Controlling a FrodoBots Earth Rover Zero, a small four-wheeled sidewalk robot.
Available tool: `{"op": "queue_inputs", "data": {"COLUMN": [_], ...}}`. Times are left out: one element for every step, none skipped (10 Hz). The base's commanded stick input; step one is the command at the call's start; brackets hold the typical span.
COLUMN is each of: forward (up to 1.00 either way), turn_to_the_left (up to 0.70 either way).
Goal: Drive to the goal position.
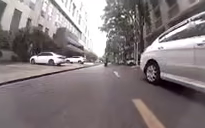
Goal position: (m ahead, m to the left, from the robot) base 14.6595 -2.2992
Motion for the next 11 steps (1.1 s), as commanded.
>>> {"op": "queue_inputs", "data": {"forward": [0.70, 0.70, 0.70, 0.70, 0.70, 0.70, 0.70, 0.70, 0.70, 0.70, 0.70], "turn_to_the_left": [0.00, 0.00, 0.00, 0.00, -0.01, -0.06, -0.11, -0.13, -0.12, -0.07, -0.03]}}
